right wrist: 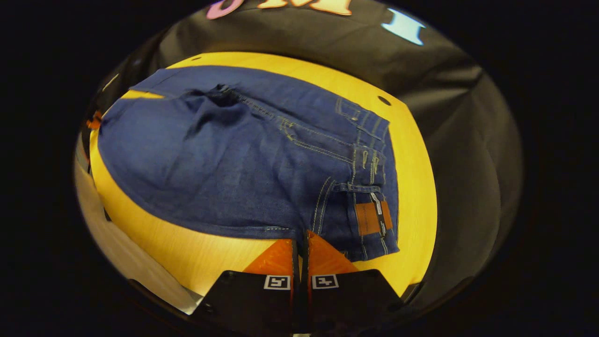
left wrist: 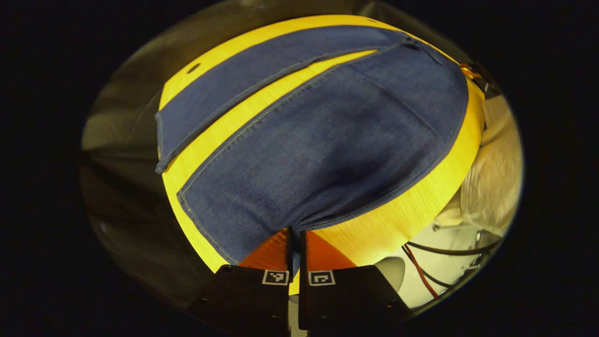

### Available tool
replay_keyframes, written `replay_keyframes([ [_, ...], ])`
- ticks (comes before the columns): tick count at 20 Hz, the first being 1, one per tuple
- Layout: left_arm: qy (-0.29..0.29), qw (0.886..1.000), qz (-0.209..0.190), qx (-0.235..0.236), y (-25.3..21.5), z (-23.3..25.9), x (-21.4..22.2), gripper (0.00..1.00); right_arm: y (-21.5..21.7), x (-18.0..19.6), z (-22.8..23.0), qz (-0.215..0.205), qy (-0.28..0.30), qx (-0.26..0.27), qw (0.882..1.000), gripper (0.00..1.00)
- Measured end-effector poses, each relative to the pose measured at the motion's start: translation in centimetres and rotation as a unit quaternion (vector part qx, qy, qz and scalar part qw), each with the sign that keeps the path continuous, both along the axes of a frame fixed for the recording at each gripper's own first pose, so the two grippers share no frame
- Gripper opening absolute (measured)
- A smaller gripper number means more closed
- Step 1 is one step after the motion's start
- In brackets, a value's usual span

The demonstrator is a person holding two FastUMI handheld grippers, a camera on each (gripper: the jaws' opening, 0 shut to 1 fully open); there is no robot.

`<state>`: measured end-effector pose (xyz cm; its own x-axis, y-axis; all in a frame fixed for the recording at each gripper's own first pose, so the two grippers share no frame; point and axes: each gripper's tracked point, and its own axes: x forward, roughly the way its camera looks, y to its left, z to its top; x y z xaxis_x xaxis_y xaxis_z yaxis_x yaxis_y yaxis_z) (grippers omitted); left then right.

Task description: Grasp the waist and the cuffs of the jeans and fold them to make the two legs overlap; first hold the waist and fold one-third of the jeans toward the cuffs, then hold the cuffs and fold the remaining one-third in the same direction to finish folding.

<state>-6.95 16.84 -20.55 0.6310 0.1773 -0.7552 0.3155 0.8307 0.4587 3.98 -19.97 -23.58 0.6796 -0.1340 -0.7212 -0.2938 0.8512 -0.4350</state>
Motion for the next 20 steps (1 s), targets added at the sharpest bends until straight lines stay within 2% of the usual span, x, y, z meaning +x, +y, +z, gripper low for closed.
replay_keyframes([
  [2,-0.049,0.998,0.03,-0.022,-0.2,0.2,0.2,0.01,0.1,-0.1,0.2,-0.021,-0.017,0.011,1.0,0.02],
  [5,-0.087,0.994,0.054,-0.04,-0.3,0.2,0.4,0.01,0.2,-0.3,0.3,-0.032,-0.032,0.0,0.999,0.03],
  [9,-0.111,0.979,0.116,-0.124,-1.4,1.5,0.7,0.01,1.0,-0.3,2.8,-0.055,-0.074,0.027,0.995,0.02],
  [11,-0.138,0.965,0.139,-0.174,-2.4,3.1,1.1,0.01,1.6,-0.4,4.6,-0.073,-0.089,0.053,0.992,0.02],
  [13,-0.175,0.946,0.156,-0.222,-3.5,5.3,1.5,0.01,2.4,-0.1,6.3,-0.084,-0.103,0.077,0.988,0.0],
  [15,-0.199,0.928,0.178,-0.261,-4.3,7.2,1.9,0.01,3.6,0.8,8.3,-0.089,-0.119,0.096,0.984,0.02],
  [16,-0.21,0.92,0.185,-0.275,-4.3,8.5,2.3,0.01,4.2,1.1,9.4,-0.09,-0.129,0.105,0.982,0.0],
  [20,-0.23,0.891,0.236,-0.312,-3.1,12.9,2.6,0.01,6.5,2.1,13.0,-0.098,-0.149,0.134,0.975,0.02],
])
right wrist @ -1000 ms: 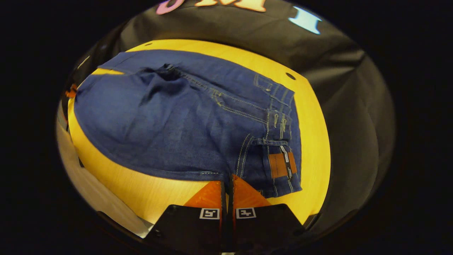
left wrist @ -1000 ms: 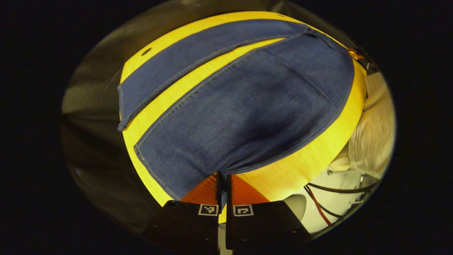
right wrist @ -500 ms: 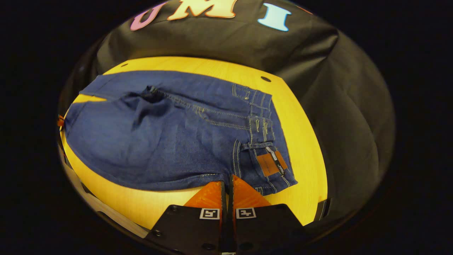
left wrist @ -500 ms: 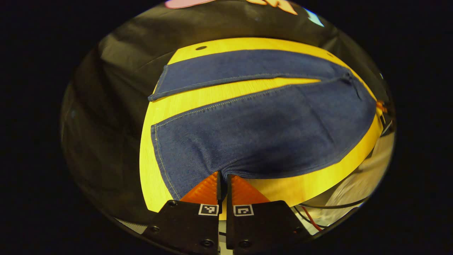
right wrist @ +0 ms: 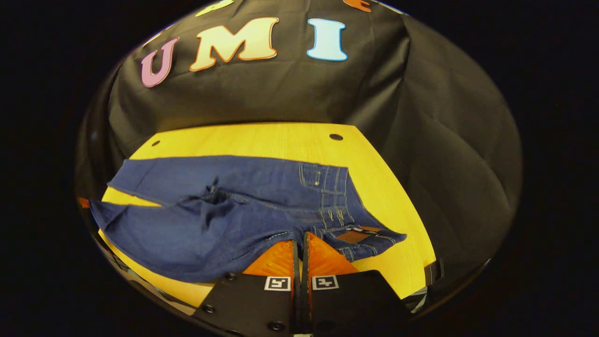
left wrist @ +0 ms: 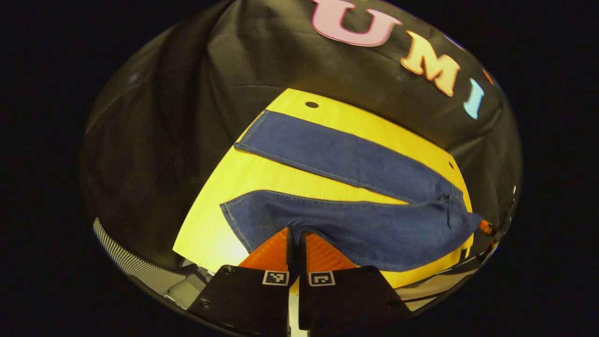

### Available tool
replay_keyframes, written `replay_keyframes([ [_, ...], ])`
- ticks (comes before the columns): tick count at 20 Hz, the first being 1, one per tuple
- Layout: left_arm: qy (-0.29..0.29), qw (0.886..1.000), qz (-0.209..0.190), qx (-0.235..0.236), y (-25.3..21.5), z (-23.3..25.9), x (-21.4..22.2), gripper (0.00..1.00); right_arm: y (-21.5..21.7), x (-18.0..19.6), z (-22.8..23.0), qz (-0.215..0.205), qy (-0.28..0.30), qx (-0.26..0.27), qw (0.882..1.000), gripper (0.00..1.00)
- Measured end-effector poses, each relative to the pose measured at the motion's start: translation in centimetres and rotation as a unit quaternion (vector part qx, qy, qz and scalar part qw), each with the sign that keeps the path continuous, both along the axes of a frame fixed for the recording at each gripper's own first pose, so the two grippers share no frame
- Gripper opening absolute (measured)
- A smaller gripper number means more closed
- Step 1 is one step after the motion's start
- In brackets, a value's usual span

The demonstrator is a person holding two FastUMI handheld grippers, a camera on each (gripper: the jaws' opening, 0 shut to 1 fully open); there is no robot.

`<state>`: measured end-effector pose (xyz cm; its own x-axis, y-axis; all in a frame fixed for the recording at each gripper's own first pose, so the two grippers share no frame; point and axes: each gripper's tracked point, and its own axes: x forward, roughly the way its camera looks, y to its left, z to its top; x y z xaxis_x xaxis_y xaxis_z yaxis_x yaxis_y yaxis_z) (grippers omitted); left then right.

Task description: Grasp the waist and the cuffs of the jeans and fold them to make the two legs overlap; first hold the waist and fold one-third of the jeans toward the cuffs, then hold the cuffs and fold the remaining one-third in the same direction to finish folding.

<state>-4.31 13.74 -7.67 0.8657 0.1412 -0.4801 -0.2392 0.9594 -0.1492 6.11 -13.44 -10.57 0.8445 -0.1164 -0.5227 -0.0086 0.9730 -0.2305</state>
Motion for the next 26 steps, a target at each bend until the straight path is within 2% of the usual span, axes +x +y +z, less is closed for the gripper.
replay_keyframes([
  [2,-0.004,1.0,0.014,-0.023,0.8,2.4,0.4,0.01,0.6,1.2,1.5,-0.007,0.002,0.015,1.0,0.02],
  [5,-0.01,0.999,0.015,-0.042,2.3,5.9,2.1,0.01,1.6,3.0,3.4,-0.005,0.008,0.03,1.0,0.02],
  [8,0.007,1.0,0.002,-0.026,3.1,7.9,4.2,0.01,2.5,5.4,4.3,0.005,0.021,0.028,0.999,0.02],
  [15,0.092,0.995,-0.028,0.008,3.4,10.1,11.2,0.01,3.2,11.4,4.4,0.021,0.099,0.031,0.994,0.02],
  [18,0.115,0.993,-0.03,0.012,4.0,10.5,13.7,0.01,3.2,14.1,3.9,0.025,0.12,0.031,0.992,0.0],
  [19,0.12,0.992,-0.029,0.012,4.2,10.6,14.5,0.01,3.3,15.0,3.4,0.023,0.126,0.035,0.991,0.03],
  [26,0.151,0.988,-0.019,0.035,4.9,9.8,20.4,0.01,3.1,20.8,-1.3,0.004,0.165,0.053,0.985,0.03],
])
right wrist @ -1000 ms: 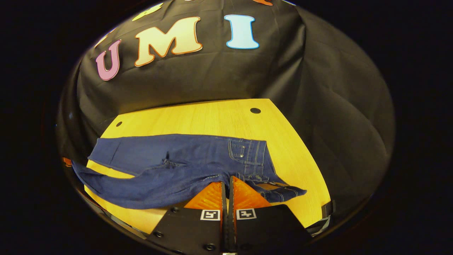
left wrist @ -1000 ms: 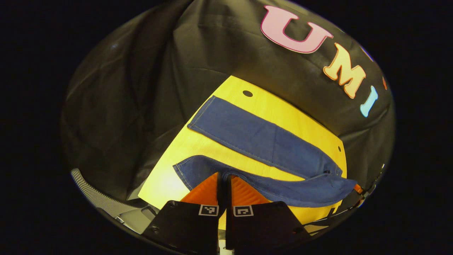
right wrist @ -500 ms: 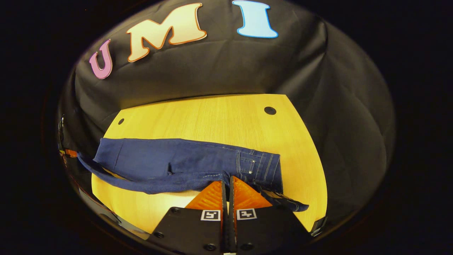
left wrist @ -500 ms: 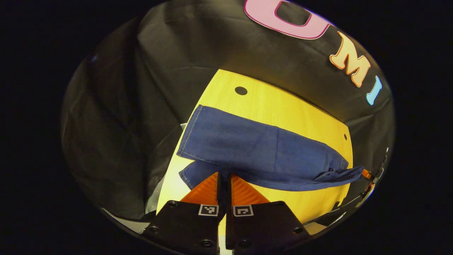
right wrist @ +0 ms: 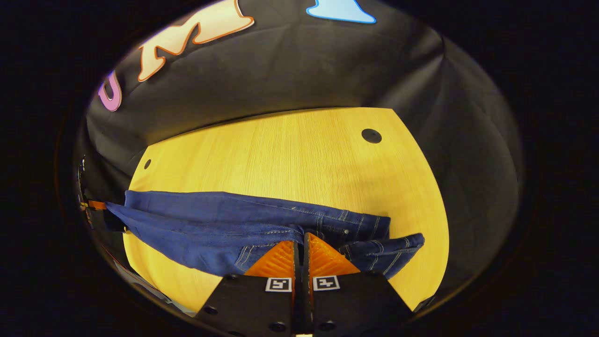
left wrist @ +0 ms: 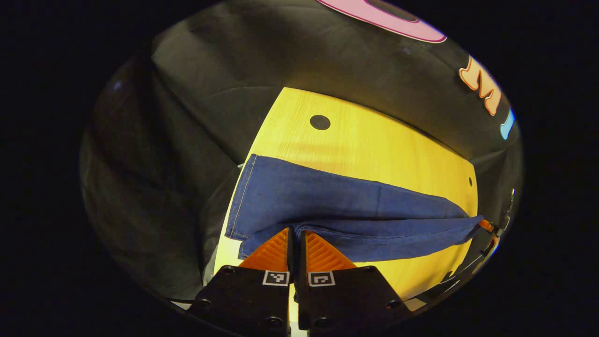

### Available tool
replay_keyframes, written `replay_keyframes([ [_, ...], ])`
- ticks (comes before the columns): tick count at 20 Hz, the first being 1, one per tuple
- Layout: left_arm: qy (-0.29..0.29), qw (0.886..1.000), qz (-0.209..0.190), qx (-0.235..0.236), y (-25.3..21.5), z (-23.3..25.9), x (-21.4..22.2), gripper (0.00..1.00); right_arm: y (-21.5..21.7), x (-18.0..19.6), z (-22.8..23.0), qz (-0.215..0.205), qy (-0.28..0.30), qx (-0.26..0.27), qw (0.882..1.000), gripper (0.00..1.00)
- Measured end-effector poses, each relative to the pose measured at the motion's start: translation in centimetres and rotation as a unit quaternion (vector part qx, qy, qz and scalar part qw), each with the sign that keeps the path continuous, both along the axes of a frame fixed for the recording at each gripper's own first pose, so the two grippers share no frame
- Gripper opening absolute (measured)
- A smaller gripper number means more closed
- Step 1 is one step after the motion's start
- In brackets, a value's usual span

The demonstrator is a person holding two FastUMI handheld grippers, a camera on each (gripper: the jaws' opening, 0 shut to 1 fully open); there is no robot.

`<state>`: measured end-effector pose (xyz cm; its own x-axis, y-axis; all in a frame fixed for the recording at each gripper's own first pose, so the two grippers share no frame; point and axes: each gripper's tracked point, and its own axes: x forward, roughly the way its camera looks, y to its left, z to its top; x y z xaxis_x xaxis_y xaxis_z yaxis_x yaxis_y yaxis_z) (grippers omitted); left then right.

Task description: Grasp the waist and the cuffs of the jeans and fold them to make the two legs overlap; first hold the waist and fold one-third of the jeans toward the cuffs, then hold the cuffs and fold the remaining one-third in the same direction to finish folding.

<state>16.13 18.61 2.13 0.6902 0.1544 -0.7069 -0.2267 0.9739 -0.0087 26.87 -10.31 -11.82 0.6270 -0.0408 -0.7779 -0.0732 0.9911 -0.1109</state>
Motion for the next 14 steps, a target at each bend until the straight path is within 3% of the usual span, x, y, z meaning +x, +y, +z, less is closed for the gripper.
replay_keyframes([
  [8,0.048,0.998,0.004,0.045,0.7,-2.4,5.3,0.01,-0.4,3.5,-4.5,-0.027,0.025,0.017,0.999,0.0],
  [14,0.05,0.994,0.009,0.095,1.7,-3.2,8.0,0.05,-0.3,4.6,-5.3,-0.037,0.013,0.008,0.999,0.09],
])
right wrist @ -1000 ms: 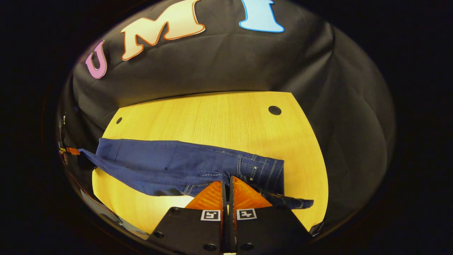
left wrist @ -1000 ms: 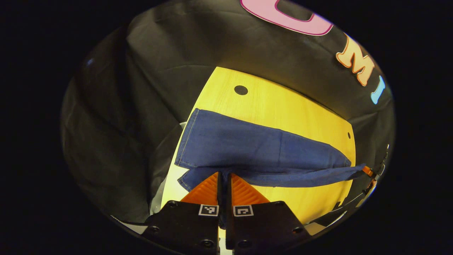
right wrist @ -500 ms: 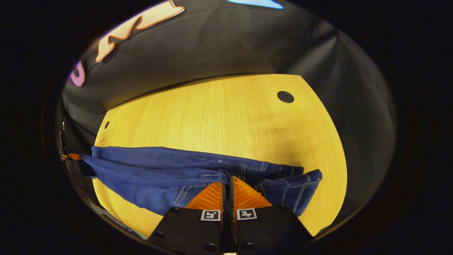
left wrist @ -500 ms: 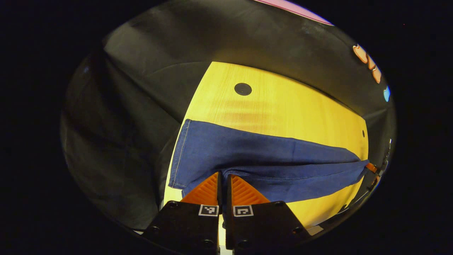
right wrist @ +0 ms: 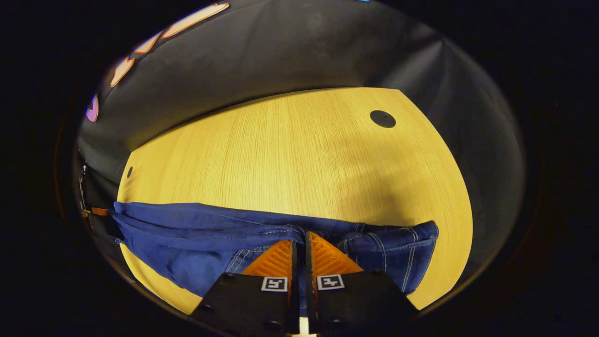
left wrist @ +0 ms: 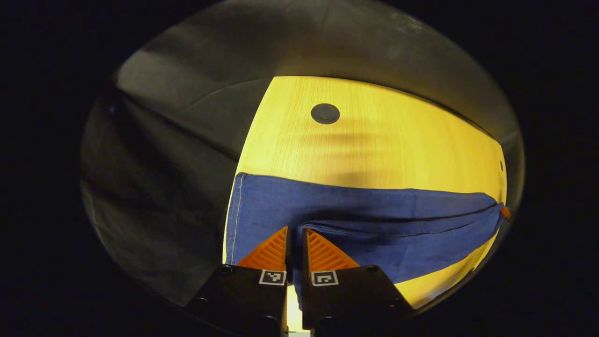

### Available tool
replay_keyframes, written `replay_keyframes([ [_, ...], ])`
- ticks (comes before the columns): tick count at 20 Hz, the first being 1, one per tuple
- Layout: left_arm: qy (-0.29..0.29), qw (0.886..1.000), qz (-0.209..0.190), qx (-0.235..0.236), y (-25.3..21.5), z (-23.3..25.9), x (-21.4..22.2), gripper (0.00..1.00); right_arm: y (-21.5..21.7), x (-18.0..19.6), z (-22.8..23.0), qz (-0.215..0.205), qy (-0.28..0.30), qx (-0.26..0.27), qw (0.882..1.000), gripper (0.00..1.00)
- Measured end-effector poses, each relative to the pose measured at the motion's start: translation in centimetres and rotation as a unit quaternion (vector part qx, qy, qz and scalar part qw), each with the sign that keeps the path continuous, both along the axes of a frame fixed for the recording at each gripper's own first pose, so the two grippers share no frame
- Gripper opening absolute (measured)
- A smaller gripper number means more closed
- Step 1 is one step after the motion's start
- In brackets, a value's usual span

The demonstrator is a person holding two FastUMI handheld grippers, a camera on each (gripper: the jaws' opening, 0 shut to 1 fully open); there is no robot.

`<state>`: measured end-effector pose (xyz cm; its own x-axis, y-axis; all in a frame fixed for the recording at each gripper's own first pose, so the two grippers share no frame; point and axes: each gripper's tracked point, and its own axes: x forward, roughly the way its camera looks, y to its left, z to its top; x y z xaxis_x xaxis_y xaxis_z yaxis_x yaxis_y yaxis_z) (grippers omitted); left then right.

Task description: Grasp the waist and the cuffs of the jeans and fold them to make the two legs overlap; first hold the waist and fold one-third of the jeans toward the cuffs, then hold the cuffs and fold the remaining one-third in the same direction to finish folding.

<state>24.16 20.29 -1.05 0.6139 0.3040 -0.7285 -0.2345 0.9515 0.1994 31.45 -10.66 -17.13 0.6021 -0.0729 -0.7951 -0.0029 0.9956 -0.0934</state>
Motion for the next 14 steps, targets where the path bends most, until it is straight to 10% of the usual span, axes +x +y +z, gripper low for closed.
replay_keyframes([
  [4,-0.008,0.999,0.006,0.034,0.6,0.6,0.6,0.1,-0.1,0.7,0.4,0.007,-0.022,-0.003,1.0,0.2],
  [7,-0.023,0.996,0.019,0.089,2.6,2.0,1.1,0.68,-0.2,1.2,1.1,-0.005,-0.037,0.014,0.999,0.5],
  [11,-0.077,0.985,0.038,0.148,3.9,3.9,1.9,0.88,-0.7,1.8,2.0,0.0,-0.063,0.013,0.998,0.87],
  [14,-0.121,0.979,0.045,0.159,3.4,3.4,2.1,0.9,-1.5,2.5,3.0,0.006,-0.094,0.006,0.996,0.92],
])
